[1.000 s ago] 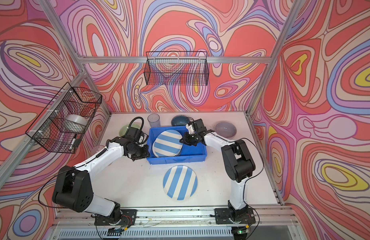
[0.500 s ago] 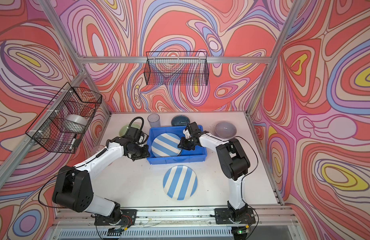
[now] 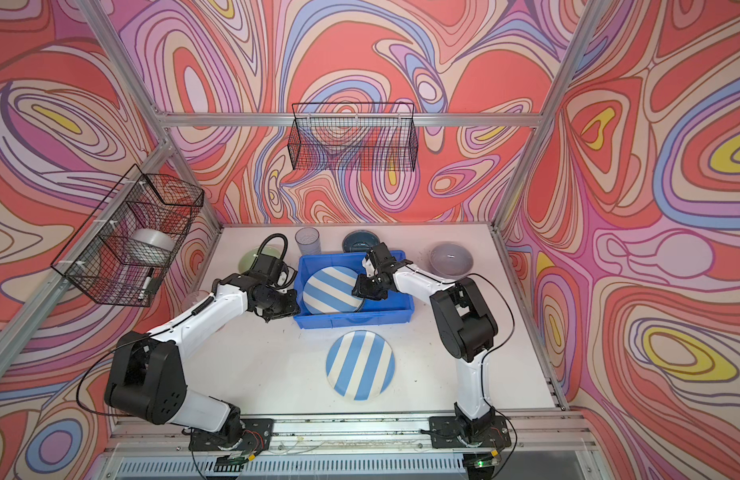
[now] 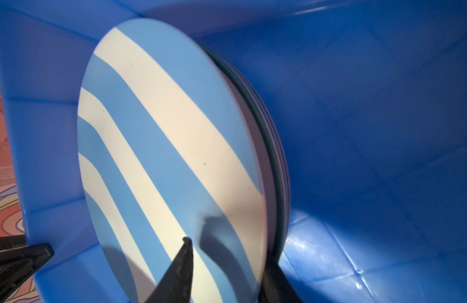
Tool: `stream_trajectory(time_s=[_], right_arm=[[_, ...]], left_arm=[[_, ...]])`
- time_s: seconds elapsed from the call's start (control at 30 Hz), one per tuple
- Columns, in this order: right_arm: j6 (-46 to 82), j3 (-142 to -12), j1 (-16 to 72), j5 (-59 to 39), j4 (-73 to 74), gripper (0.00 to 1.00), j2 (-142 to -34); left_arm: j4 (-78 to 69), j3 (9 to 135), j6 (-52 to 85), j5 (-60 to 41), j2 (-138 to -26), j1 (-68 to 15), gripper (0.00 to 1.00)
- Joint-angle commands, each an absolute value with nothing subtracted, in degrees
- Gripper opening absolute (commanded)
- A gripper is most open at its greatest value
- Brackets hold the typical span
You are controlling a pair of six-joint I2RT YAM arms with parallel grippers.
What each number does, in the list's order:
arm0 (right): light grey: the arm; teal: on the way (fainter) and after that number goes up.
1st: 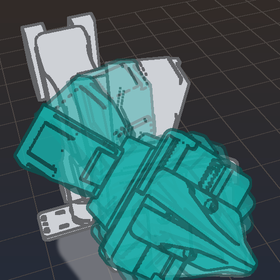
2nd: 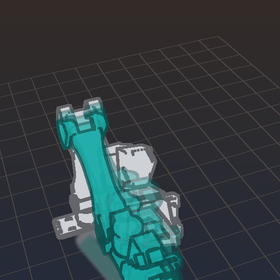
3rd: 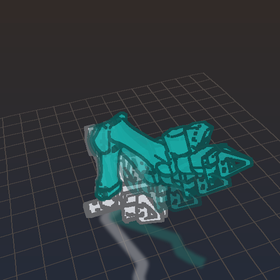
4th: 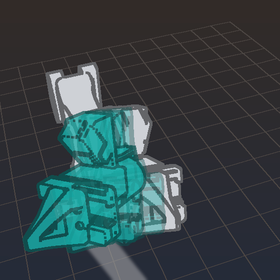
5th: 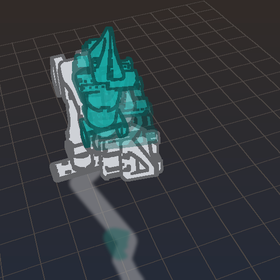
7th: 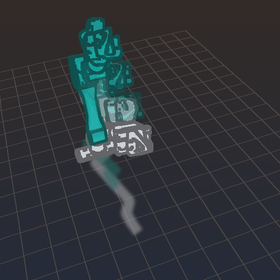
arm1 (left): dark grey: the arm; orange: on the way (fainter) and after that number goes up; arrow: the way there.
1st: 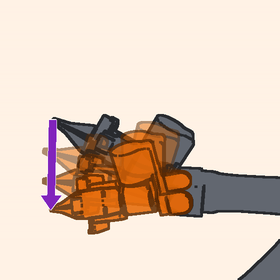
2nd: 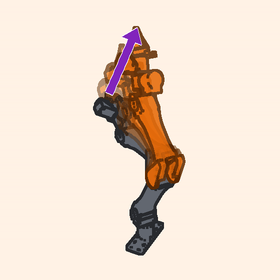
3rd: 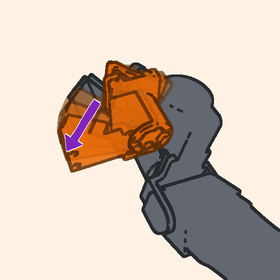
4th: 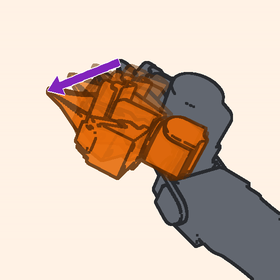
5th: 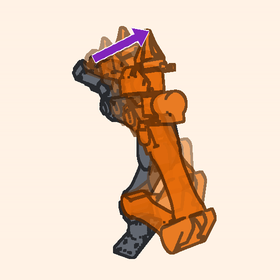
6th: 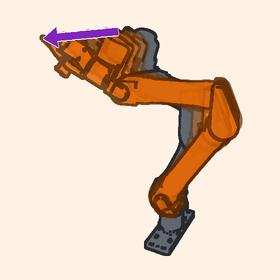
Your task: Place the mixed dishes into the plastic bin
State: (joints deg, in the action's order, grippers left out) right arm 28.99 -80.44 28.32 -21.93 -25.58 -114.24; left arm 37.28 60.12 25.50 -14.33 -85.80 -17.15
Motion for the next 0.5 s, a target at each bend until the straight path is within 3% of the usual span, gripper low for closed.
stream_trajectory(time_s=[0.0, 0.47], right_arm=[[27.89, -81.41, 28.5, -17.79, -29.38, 0.42, -113.16], [26.72, -82.68, 28.5, -15.29, -33.04, 0.49, -110.13]], left_arm=[[36.36, 61.61, 24.87, -15.3, -83.77, -17.04, 0.22], [36.47, 61.17, 24.61, -14.85, -81.67, -16.96, 0.3]])
